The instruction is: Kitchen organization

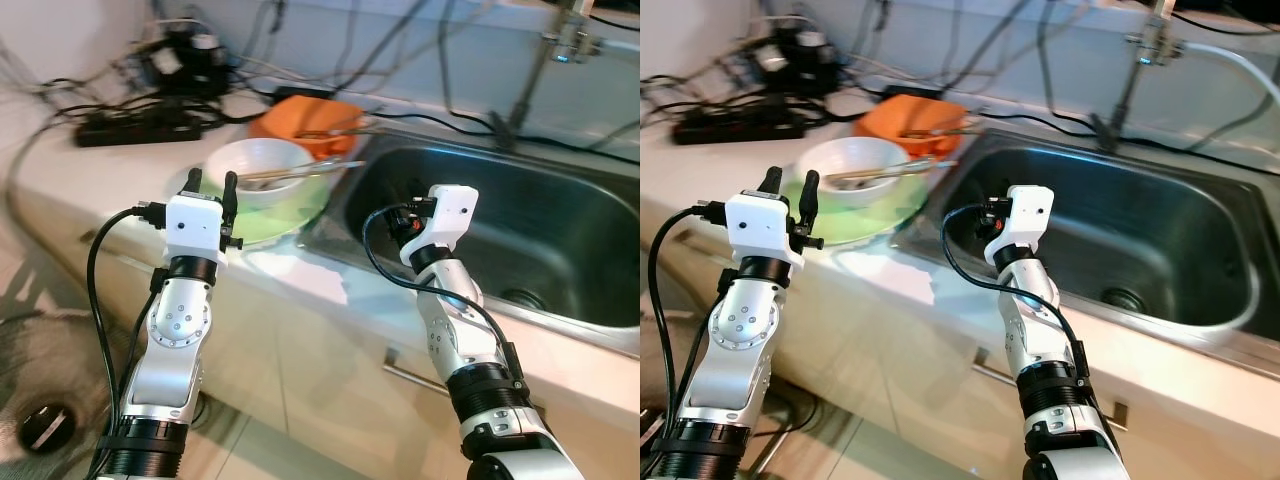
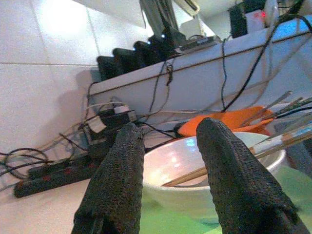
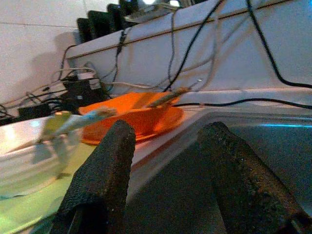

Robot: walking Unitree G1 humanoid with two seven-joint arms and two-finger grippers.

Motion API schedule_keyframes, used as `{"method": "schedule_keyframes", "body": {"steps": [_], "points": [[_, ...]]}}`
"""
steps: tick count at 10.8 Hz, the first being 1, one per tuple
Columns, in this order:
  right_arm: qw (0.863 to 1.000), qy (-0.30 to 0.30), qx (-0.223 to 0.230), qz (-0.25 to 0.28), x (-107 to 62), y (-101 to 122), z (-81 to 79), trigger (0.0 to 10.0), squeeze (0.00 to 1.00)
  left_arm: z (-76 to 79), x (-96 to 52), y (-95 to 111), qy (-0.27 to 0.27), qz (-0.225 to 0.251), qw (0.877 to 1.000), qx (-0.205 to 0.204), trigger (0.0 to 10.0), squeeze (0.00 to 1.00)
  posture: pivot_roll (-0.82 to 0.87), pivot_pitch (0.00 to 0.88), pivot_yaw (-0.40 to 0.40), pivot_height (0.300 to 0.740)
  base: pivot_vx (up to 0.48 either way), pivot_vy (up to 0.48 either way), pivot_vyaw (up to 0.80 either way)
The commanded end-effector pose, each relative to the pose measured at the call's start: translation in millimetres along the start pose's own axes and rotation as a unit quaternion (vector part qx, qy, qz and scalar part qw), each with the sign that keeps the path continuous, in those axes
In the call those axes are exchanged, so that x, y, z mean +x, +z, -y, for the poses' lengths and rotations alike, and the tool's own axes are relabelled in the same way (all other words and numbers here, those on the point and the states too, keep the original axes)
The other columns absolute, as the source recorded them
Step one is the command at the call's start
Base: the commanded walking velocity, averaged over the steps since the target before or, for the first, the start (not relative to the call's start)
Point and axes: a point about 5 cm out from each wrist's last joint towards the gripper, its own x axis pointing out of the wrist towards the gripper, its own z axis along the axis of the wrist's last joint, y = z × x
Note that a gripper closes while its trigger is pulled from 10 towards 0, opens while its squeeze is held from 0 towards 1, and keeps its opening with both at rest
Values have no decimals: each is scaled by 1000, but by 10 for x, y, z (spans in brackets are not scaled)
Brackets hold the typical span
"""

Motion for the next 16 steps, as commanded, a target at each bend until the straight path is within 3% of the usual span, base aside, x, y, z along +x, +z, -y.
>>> {"method": "schedule_keyframes", "body": {"steps": [1,3,6,8,10,11,16], "points": [[1000,2,1,3,18,22,3,10000,0,-2,22,13,-4,0,1000,3,10000,0,169,42,15,740,0,0,0],[1000,3,1,1,16,14,-4,10000,0,3,27,-12,-18,-10,1000,16,10000,0,171,43,16,740,0,0,0],[1000,3,2,-1,10,0,-17,10000,0,-2,107,27,-96,3,986,139,10000,0,173,45,16,740,0,0,0],[1000,2,1,-2,15,-1,-12,10000,0,84,183,72,-163,17,965,205,10000,0,173,44,17,740,0,0,0],[1000,-1,1,-3,23,-3,-6,10000,0,173,283,37,-204,9,954,220,10000,0,177,37,21,740,0,0,0],[1000,-1,1,-2,30,-5,-13,10000,0,289,364,-83,-243,-16,939,242,10000,0,172,31,28,740,0,0,0],[1000,-9,0,4,25,8,6,10000,0,578,668,-86,-282,-3,922,266,10000,0,149,19,53,740,0,0,0]]}}
